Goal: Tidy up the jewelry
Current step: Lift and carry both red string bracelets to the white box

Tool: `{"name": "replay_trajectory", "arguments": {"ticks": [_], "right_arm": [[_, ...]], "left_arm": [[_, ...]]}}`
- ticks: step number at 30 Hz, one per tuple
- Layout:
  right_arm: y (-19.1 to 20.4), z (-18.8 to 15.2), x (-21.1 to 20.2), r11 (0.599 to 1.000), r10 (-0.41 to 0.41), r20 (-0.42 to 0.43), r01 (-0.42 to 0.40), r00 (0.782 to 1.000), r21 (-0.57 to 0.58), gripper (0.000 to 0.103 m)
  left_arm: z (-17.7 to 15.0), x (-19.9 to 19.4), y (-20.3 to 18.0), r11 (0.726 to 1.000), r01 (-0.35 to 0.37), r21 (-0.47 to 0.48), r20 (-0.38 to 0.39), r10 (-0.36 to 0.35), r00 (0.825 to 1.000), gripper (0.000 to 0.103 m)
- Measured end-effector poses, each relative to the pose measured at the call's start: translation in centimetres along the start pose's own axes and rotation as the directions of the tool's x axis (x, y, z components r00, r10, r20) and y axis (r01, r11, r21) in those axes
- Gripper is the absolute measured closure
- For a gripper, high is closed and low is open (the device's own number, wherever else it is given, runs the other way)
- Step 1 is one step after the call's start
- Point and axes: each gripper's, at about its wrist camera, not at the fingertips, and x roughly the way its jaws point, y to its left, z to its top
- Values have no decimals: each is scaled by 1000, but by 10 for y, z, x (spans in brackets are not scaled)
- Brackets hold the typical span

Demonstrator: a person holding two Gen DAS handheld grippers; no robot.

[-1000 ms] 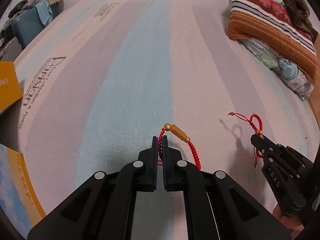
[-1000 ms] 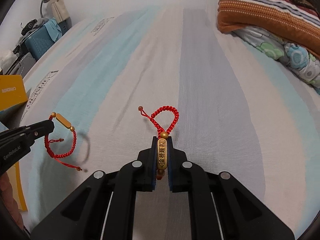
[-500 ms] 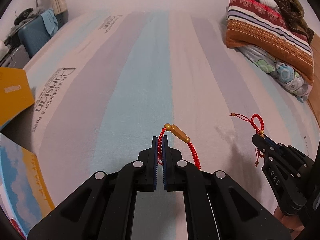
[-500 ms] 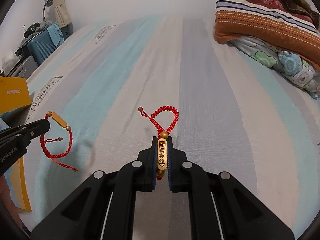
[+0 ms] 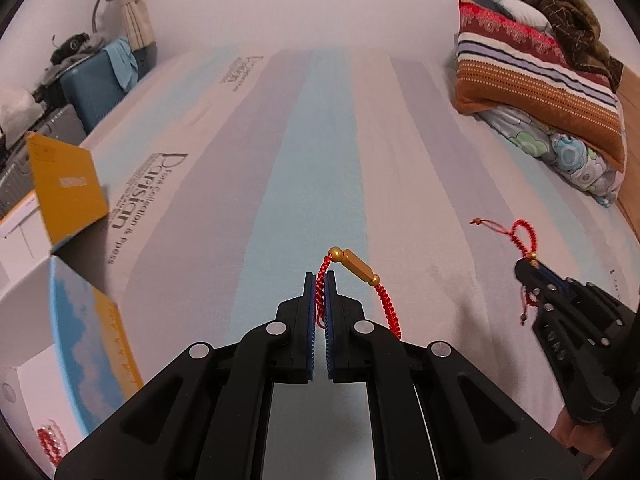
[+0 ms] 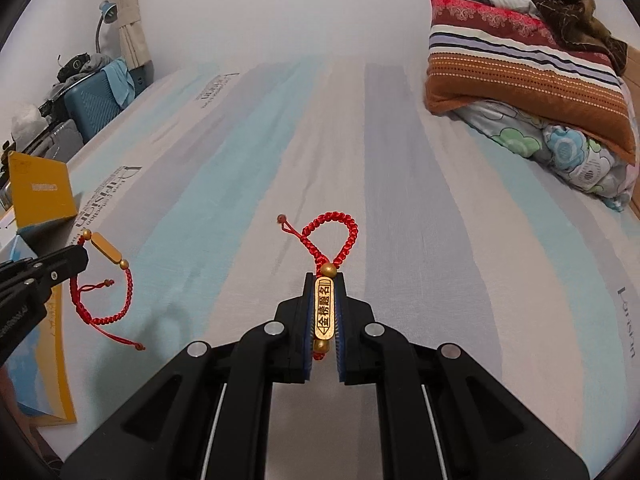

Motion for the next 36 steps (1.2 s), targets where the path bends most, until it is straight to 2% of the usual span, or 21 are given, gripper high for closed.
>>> {"name": "replay_trajectory", "arguments": {"ticks": [10,15,28,36], "right_arm": [[49,-1,-39,998,59,22,-59,998,-26,96],[86,-6,-59,993,96,42,-93,995,-67,96],[215,-21,-104,948,255,63,-237,965,-211,96],[295,-37,-119,899,342,34,-317,939,-303,96]], "left_arm": [[-10,-52,37,999,-31,-23,42,32,999,100],[-20,-76,64,999,-20,-47,54,22,998,100],[-64,-149,184,977,-107,-184,117,129,985,100],[-99,-170,254,944,-185,-272,86,216,973,100]]}}
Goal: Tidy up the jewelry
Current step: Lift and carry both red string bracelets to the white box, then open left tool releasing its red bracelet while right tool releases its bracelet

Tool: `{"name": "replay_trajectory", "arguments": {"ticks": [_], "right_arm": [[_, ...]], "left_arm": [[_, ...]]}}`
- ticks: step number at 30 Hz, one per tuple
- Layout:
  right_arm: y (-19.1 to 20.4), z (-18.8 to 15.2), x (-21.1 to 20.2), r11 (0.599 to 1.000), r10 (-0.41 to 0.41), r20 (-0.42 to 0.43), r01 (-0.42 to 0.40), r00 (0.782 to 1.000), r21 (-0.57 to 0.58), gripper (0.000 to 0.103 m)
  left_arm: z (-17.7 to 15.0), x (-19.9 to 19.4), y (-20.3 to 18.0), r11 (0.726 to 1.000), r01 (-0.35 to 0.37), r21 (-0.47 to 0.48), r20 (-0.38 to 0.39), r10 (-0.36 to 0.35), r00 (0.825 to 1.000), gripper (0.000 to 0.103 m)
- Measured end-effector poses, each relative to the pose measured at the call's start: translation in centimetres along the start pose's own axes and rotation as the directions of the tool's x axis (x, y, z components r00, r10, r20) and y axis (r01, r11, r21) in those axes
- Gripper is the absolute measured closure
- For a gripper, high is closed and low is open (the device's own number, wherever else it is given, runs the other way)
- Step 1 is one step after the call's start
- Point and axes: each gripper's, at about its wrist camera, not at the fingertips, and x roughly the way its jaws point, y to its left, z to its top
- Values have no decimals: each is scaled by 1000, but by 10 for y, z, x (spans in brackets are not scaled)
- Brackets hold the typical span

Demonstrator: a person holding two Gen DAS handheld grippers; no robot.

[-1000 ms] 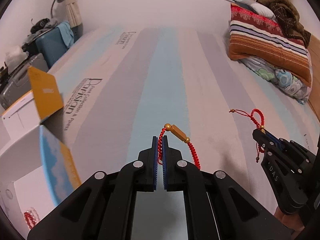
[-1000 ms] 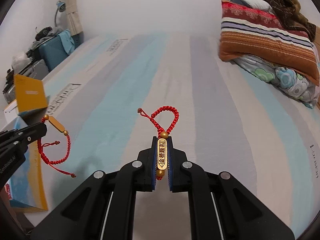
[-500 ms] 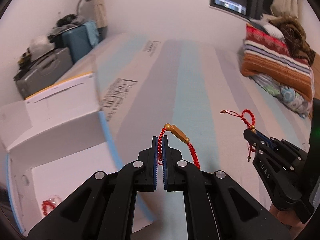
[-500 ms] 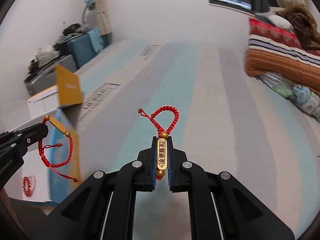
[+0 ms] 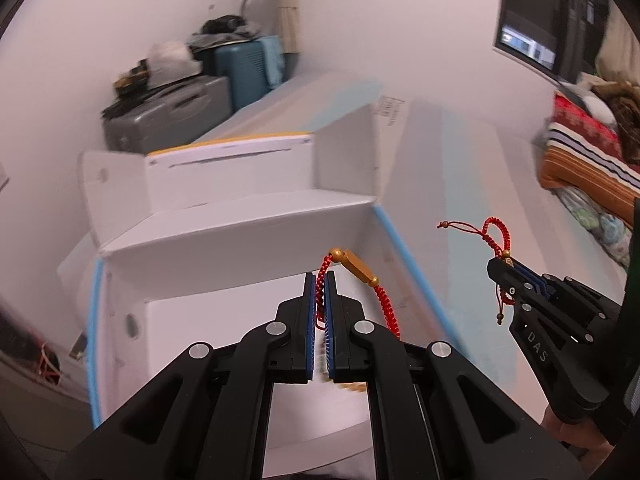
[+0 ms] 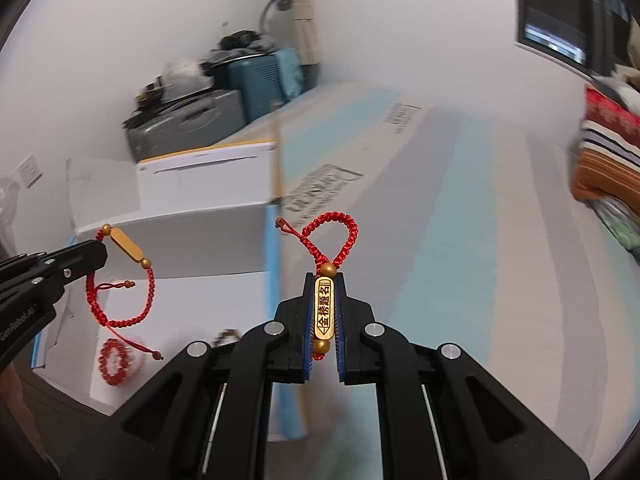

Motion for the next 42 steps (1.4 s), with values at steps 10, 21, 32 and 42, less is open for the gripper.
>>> {"name": "replay_trajectory", "arguments": {"ticks": [10,21,32,42], "right_arm": [[51,-10,45,995,54,-132,-64,990,-73,96],[76,-15,101,989,25,-366,-76,930,-125,96],[82,-29,116,988,1,-437,-67,899,-136,92],[88,-26,96,984,62,-374,-119,925,-133,55]], "left_arm": [[-23,29,67,994,-83,-67,-113,75,991,100],[-38,78,101,980,-191,-61,-286,167,944,100],[-46,99,111,979,-195,-66,-347,161,924,95],[-45,82,107,973,-223,-66,-284,196,939,49]]}}
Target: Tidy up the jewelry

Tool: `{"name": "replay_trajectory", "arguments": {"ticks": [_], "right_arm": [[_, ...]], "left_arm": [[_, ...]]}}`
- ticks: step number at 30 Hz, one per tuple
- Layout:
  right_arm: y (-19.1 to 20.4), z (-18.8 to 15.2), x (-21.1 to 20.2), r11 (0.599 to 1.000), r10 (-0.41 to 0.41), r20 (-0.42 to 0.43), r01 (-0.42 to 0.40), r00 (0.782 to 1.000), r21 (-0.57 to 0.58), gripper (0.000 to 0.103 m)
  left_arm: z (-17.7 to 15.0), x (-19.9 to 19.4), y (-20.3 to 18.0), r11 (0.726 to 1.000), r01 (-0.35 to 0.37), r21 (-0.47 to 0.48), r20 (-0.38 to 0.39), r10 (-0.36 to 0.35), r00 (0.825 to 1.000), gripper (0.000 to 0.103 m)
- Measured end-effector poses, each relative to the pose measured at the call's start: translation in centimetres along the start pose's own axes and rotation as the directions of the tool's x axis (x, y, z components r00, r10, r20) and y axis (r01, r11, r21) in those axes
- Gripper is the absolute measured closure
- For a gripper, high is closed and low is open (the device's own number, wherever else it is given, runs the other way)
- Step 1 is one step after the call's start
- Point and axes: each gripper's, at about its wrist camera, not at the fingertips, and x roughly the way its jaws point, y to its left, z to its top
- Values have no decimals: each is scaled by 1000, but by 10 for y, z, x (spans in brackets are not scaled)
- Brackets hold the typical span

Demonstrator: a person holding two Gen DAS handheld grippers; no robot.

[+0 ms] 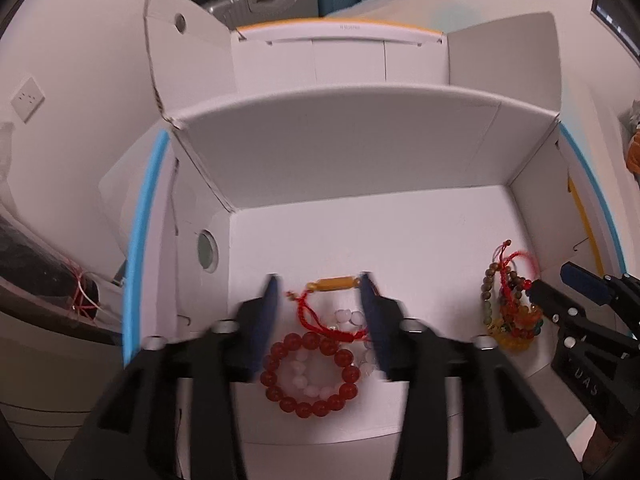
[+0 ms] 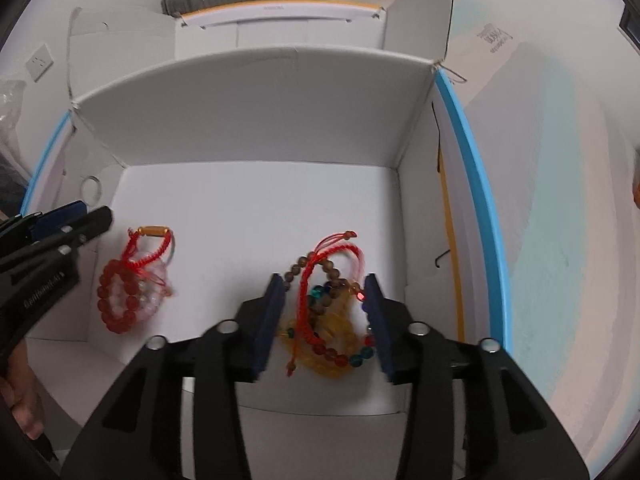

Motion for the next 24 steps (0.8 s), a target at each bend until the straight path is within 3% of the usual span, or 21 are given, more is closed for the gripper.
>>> {"name": "replay_trajectory", "arguments": {"ticks": [2,4,5,9,12,18,24], "right_arm": [[1,-2,-9,1000,11,30,-11,999,-1,48],[-1,-8,-25,1000,7,81,-8,997,9,32],[-3,-11,-33,1000,1,113,-3,994,17,30],[-14,-20,-67,998,-30,240,17,970,54,16],[-21,-33,-86,996,-49,323,24,945,81,9],[-28,-68,-109,990,-102,410,52,906,131,8],[-18,-100,-110,984,-158,425,105,891,146,8]], "left_arm": [[-1,-8,0,1000,-2,4,25,2,1000,47],[-3,-18,2,1000,0,0,55,0,999,42],[-4,-22,3,1000,3,-4,67,-3,998,37],[-15,-50,9,1000,11,-28,154,-6,988,25],[-30,-69,11,998,42,-39,219,-32,975,22],[-71,-101,8,998,43,-44,339,-26,940,6],[-101,-116,2,999,12,-46,375,6,927,6]]}}
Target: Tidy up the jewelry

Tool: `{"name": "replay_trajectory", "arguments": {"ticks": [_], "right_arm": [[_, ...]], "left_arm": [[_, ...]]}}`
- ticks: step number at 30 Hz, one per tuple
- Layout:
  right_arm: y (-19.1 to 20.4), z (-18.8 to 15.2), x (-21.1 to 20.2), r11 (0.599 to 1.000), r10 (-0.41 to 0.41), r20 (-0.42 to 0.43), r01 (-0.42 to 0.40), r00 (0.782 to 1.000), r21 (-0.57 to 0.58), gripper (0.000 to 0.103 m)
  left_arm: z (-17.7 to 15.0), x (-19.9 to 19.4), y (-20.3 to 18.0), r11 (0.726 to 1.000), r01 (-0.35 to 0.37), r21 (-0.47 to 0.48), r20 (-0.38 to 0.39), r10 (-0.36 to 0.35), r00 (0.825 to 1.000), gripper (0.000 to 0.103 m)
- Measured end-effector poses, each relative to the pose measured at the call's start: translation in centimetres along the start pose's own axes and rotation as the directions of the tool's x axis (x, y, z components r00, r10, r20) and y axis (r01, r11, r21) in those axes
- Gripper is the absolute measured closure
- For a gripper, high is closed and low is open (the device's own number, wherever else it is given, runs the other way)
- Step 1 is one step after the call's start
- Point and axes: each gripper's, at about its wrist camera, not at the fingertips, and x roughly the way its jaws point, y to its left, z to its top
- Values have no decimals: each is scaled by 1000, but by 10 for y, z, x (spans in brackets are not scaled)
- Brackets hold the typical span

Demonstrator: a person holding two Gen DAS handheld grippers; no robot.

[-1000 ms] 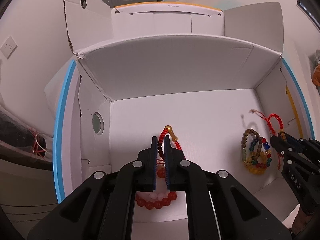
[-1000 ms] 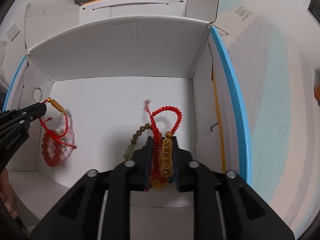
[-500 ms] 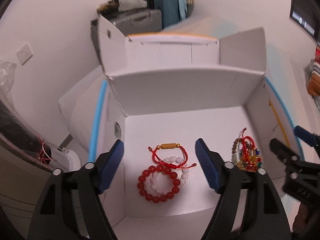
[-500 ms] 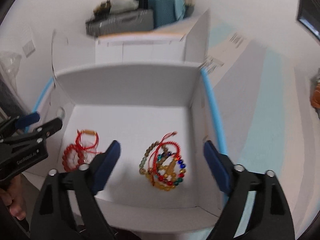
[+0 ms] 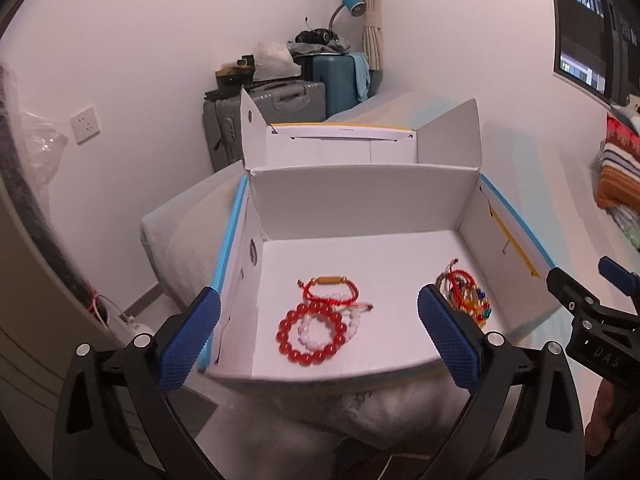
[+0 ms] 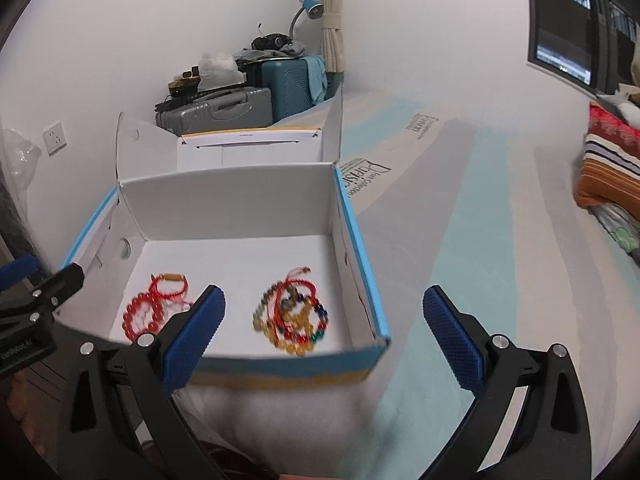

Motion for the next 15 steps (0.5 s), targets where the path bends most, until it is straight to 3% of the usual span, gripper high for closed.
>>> {"name": "replay_trajectory", "arguments": {"ticks": [7,15], "right_arm": [[5,-22,-21,1000,-14,1,14,1000,-11,8],[6,-25,-32,1000,9,3,-9,1000,-1,8]], "left_arm": [[-25,-18,1,1000,-22,2,-3,22,1000,6],[-36,-19,2,1000,-10,-14,-18,10,1000,6]]}}
